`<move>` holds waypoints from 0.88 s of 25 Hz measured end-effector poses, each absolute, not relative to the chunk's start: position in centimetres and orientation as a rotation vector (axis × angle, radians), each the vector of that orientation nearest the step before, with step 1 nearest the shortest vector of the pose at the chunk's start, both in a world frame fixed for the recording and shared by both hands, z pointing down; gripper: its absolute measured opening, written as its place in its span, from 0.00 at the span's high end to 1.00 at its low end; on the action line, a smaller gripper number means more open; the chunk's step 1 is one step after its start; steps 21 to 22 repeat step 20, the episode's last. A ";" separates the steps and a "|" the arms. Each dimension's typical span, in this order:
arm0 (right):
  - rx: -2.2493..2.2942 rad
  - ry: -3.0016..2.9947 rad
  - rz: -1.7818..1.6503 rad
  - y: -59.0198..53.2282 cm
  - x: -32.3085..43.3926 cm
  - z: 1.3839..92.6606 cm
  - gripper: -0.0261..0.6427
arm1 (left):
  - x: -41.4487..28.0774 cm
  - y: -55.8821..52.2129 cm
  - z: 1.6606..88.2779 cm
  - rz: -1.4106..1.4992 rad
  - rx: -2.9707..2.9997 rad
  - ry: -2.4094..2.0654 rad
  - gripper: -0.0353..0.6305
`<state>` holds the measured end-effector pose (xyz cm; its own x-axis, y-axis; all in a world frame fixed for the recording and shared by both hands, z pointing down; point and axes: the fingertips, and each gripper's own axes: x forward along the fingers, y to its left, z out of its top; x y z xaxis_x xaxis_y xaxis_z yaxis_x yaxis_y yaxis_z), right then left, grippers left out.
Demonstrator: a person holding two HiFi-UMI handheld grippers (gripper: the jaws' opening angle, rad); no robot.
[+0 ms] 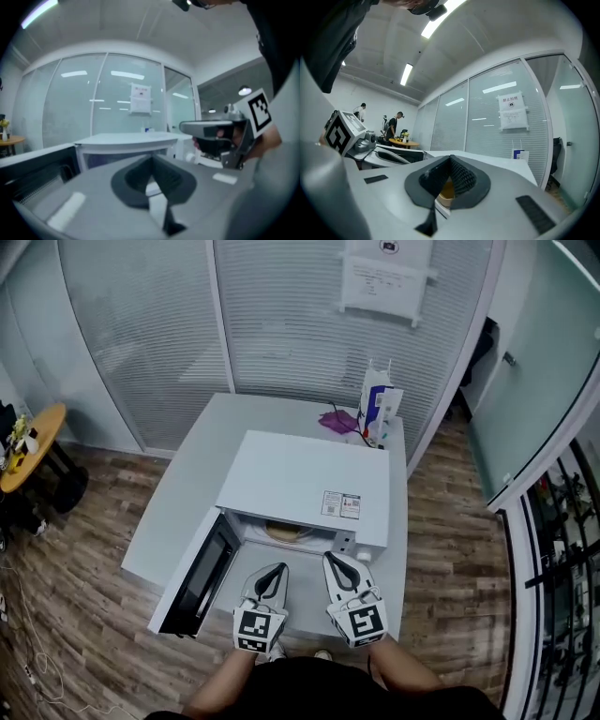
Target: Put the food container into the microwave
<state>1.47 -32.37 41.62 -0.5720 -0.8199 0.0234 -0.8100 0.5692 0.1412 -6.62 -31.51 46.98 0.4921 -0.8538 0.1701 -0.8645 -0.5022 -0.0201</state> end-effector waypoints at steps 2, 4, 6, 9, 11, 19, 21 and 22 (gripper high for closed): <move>1.423 -2.707 -0.170 -31.8 1.6 41.1 0.95 | -6.7 -31.1 46.3 0.233 2.657 -1.527 0.94; 1.437 -2.716 -0.186 -31.9 2.0 40.7 0.95 | -6.6 -31.3 45.8 0.218 2.662 -1.532 0.94; 1.459 -2.718 -0.225 -32.6 2.6 39.7 0.95 | -6.7 -32.0 45.1 0.188 2.669 -1.559 0.94; 1.469 -2.716 -0.264 -32.5 3.0 38.6 0.95 | -7.5 -31.8 44.1 0.152 2.652 -1.635 0.94; 1.476 -2.711 -0.266 -32.2 3.2 38.5 0.95 | -7.8 -31.5 44.1 0.149 2.637 -1.657 0.94; 1.498 -2.692 -0.252 -32.2 3.9 38.5 0.95 | -7.1 -31.5 44.0 0.154 2.651 -1.649 0.94; 1.500 -2.691 -0.253 -32.2 3.9 38.5 0.95 | -7.0 -31.6 44.0 0.156 2.655 -1.650 0.94; 1.500 -2.691 -0.253 -32.2 3.9 38.5 0.95 | -7.0 -31.6 44.0 0.156 2.655 -1.650 0.94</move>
